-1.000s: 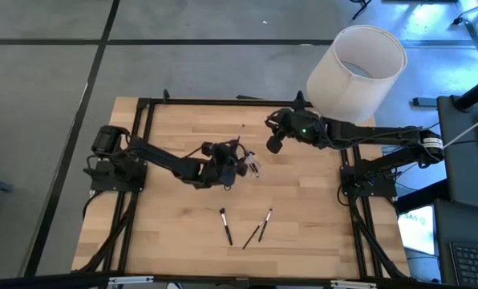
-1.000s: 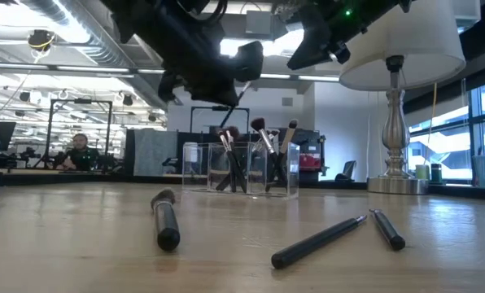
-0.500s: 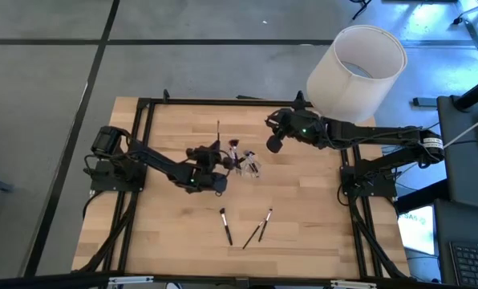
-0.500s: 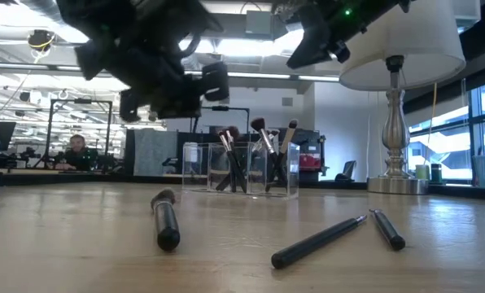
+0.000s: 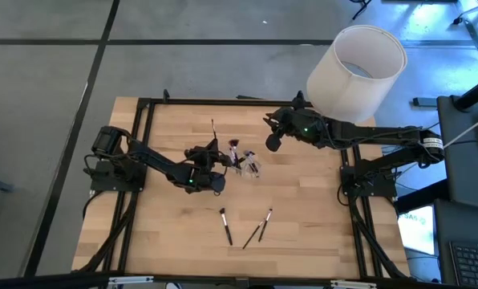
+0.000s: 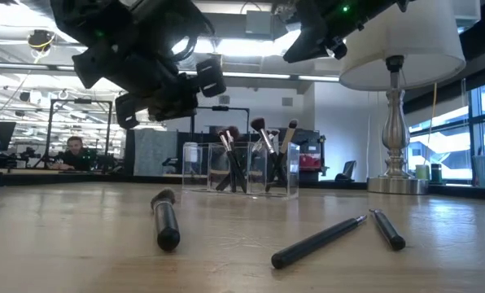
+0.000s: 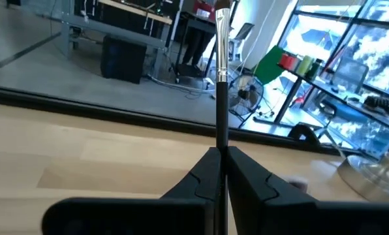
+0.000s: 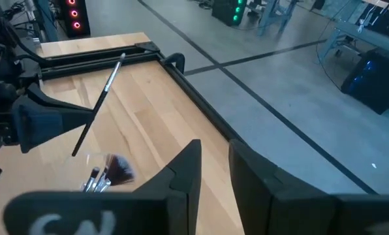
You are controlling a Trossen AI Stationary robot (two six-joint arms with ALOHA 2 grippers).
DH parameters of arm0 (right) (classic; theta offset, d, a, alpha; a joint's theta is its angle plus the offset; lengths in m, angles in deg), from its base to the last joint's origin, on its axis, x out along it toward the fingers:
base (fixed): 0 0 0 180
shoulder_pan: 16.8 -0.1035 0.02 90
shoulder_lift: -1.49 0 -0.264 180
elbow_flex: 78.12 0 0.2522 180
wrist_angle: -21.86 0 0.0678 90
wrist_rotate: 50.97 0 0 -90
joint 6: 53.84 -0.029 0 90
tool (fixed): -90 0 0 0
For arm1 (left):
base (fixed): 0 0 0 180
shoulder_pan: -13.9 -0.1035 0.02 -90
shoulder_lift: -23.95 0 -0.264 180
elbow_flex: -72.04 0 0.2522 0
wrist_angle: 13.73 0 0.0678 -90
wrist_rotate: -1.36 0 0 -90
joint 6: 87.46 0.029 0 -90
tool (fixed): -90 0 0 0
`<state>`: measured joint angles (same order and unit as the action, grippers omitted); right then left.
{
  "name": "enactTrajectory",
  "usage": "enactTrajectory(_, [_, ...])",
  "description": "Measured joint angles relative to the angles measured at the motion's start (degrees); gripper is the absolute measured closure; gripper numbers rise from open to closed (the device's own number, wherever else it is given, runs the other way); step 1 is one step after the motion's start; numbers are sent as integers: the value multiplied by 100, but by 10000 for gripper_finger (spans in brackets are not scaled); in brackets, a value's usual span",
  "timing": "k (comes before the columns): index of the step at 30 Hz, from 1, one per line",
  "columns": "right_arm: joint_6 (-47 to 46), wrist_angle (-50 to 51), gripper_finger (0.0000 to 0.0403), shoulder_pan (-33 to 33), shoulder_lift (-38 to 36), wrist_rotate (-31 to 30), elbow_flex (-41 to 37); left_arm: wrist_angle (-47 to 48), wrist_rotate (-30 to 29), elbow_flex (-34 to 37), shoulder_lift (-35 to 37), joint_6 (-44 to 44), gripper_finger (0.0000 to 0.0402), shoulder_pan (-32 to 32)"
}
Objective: Put items in baskets/containers
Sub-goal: Put the eyeshadow brush into the transparent organizer
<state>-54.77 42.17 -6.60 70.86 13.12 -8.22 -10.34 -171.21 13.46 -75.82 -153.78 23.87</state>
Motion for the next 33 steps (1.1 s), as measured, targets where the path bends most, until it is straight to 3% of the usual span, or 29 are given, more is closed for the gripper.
enactTrajectory(15, [10, 24, 324, 0, 0, 6, 0, -1424, -7, 0, -1022, 55, 384, 11])
enactTrajectory(22, [116, 35, 324, 2, 0, 4, 0, -1886, 422, -2, -1043, 563, 380, 11])
enactTrajectory(29, [118, 35, 324, 1, 0, 4, 0, -2426, 893, -2, -1013, 1565, 351, 68])
enactTrajectory(33, [118, 39, 324, 0, 0, 4, 0, -2375, 929, -7, -812, 1709, 330, 161])
